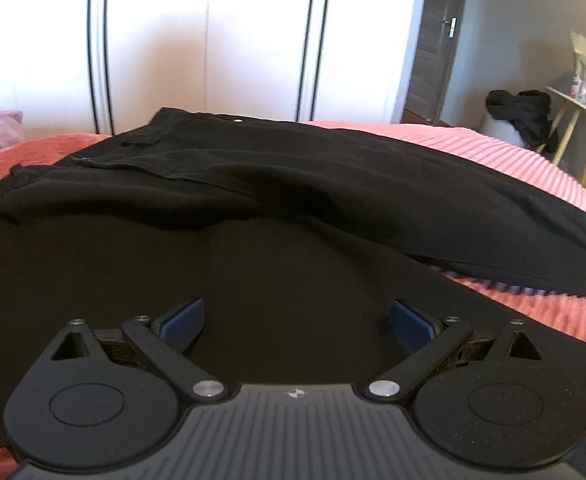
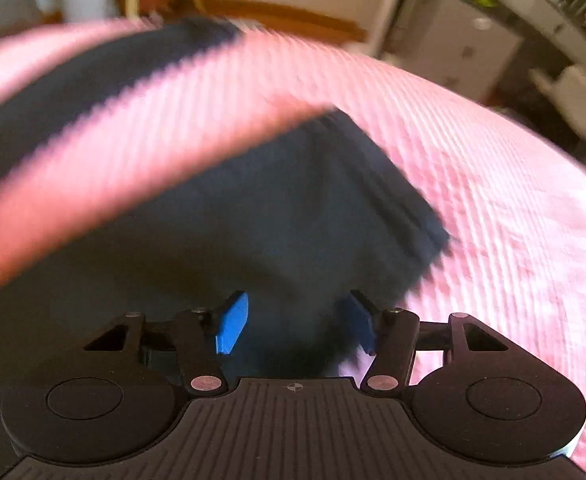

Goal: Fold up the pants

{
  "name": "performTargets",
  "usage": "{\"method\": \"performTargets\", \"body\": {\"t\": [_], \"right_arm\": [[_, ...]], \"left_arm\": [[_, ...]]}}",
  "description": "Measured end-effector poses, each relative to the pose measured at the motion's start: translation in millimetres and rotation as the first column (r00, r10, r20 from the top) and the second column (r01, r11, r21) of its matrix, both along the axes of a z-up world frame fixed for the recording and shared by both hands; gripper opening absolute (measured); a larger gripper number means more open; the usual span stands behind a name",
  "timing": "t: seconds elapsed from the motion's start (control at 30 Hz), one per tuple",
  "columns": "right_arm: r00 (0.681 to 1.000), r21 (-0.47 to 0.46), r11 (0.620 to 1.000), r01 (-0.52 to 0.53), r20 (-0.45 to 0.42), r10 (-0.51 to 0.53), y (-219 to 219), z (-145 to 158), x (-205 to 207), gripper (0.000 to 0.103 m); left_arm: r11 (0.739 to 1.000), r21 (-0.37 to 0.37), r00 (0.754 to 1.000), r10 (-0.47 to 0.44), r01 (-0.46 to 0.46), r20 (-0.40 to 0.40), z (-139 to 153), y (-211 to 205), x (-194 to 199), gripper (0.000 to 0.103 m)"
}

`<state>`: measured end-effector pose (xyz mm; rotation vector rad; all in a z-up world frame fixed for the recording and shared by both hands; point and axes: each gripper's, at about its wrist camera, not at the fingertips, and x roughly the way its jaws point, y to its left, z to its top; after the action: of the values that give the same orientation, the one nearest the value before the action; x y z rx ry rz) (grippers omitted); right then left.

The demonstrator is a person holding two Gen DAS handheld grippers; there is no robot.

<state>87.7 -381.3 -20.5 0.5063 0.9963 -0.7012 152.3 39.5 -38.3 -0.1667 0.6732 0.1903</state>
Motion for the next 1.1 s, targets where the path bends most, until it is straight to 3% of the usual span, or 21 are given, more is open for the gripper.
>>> {"method": "performTargets", "body": {"t": [0.1, 0.2, 0.33, 0.5, 0.63, 0.7, 0.77, 0.8, 0.87, 0.93, 1.03, 1.1], "right_arm": [[0.989, 0.179, 0.983, -0.027, 0.147, 0.0, -4, 13, 57, 0.063], [0.979, 0.207, 0.973, -0.102, 0.195, 0.061, 10, 22, 146, 0.077], [0.987, 0.198, 0.978, -0.067, 0.156, 0.036, 24, 21, 264, 0.08], [0.99, 0.119, 0.986, 0.115, 0.065, -0.123, 16, -5, 346, 0.078], [0.975, 0.085, 0.972, 0.217, 0.04, -0.221, 13, -12, 360, 0.081], [0.973, 0.088, 0.972, 0.219, 0.052, -0.224, 10, -16, 361, 0.083], [0.981, 0.035, 0.981, 0.192, -0.006, -0.192, 7, -25, 365, 0.068], [0.982, 0.025, 0.981, 0.191, 0.0, -0.191, 7, -25, 360, 0.066], [0.981, 0.011, 0.982, 0.191, 0.02, -0.191, 9, -21, 350, 0.039], [0.984, 0.069, 0.985, 0.155, 0.081, -0.16, 6, -15, 331, 0.014], [0.976, 0.055, 0.996, 0.069, 0.202, -0.079, 13, 6, 285, 0.01], [0.952, 0.008, 1.0, 0.016, 0.305, -0.018, 27, 22, 230, 0.01]], "left_arm": [[0.999, 0.014, 0.999, -0.045, 0.045, -0.013, -2, -9, 1, 0.099], [0.998, 0.004, 0.997, -0.068, 0.069, -0.02, 0, -9, 1, 0.099], [0.995, 0.002, 0.995, -0.095, 0.095, -0.038, -5, -10, 2, 0.099], [0.994, 0.06, 0.996, -0.089, 0.09, -0.01, -14, -21, 2, 0.099], [0.993, 0.091, 0.996, -0.082, 0.079, 0.021, -19, -29, 6, 0.099], [0.991, 0.108, 0.996, -0.086, 0.082, 0.029, -20, -33, 8, 0.099], [0.991, 0.109, 0.996, -0.086, 0.082, 0.033, -21, -34, 9, 0.099], [0.99, 0.111, 0.996, -0.087, 0.082, 0.035, -21, -35, 8, 0.099], [0.99, 0.111, 0.996, -0.087, 0.082, 0.038, -22, -34, 7, 0.099], [0.99, 0.117, 0.995, -0.085, 0.08, 0.043, -23, -35, 6, 0.099], [0.989, 0.123, 0.996, -0.082, 0.076, 0.046, -22, -36, 7, 0.099], [0.991, 0.114, 0.996, -0.08, 0.074, 0.047, -21, -38, 2, 0.099]]}}
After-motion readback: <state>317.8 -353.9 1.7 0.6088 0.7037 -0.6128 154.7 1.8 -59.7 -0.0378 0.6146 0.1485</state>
